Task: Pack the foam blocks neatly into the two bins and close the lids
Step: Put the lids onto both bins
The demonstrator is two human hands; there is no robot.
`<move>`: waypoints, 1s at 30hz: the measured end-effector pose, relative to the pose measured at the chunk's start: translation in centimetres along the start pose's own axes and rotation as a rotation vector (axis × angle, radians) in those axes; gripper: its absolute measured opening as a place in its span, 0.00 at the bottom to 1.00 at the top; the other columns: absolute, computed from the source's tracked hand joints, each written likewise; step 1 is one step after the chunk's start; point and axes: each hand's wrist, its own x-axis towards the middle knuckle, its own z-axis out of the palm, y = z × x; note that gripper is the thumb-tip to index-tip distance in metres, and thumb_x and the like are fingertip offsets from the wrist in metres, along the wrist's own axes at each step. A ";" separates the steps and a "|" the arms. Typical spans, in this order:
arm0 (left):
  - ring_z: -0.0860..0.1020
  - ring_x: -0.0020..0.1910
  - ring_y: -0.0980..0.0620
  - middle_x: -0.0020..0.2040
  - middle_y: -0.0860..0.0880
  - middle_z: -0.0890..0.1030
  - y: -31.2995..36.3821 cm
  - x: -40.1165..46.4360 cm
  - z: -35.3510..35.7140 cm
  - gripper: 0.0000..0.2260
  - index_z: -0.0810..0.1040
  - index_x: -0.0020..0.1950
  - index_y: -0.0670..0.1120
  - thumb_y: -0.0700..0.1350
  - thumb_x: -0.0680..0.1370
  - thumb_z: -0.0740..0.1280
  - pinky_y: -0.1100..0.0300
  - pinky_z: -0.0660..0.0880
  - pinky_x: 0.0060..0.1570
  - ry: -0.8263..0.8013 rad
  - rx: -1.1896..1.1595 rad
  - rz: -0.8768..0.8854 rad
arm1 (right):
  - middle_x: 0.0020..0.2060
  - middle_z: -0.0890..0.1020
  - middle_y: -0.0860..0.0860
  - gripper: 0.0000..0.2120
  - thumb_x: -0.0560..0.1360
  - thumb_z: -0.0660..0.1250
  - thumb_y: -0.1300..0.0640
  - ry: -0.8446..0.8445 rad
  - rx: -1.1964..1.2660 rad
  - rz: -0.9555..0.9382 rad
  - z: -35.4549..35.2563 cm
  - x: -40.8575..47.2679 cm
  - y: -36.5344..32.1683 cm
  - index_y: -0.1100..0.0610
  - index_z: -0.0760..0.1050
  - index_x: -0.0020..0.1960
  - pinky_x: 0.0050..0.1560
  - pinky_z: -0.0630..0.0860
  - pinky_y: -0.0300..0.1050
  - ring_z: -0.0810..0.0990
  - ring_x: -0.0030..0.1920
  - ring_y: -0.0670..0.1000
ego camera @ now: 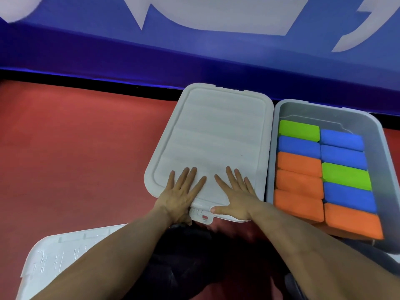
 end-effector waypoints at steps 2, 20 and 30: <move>0.32 0.78 0.36 0.78 0.38 0.29 0.0 0.0 -0.1 0.59 0.25 0.78 0.49 0.66 0.69 0.70 0.31 0.42 0.74 -0.001 -0.001 0.011 | 0.73 0.20 0.45 0.51 0.71 0.61 0.25 -0.006 -0.001 0.002 0.0 0.0 0.0 0.37 0.28 0.78 0.75 0.26 0.54 0.18 0.72 0.49; 0.37 0.77 0.61 0.82 0.54 0.43 -4.6 0.5 -1.1 0.41 0.49 0.83 0.53 0.69 0.77 0.62 0.51 0.37 0.77 -0.073 -0.478 0.160 | 0.73 0.20 0.44 0.57 0.63 0.58 0.17 -0.024 0.034 0.028 -0.5 -0.6 -0.7 0.37 0.30 0.78 0.76 0.26 0.56 0.18 0.72 0.48; 0.42 0.81 0.56 0.82 0.56 0.46 -4.9 1.0 -1.6 0.36 0.53 0.82 0.54 0.68 0.79 0.57 0.48 0.42 0.80 -0.092 -0.484 0.135 | 0.75 0.23 0.45 0.47 0.72 0.54 0.22 0.021 -0.009 0.036 -0.3 -0.3 -0.7 0.38 0.31 0.79 0.76 0.27 0.55 0.20 0.73 0.49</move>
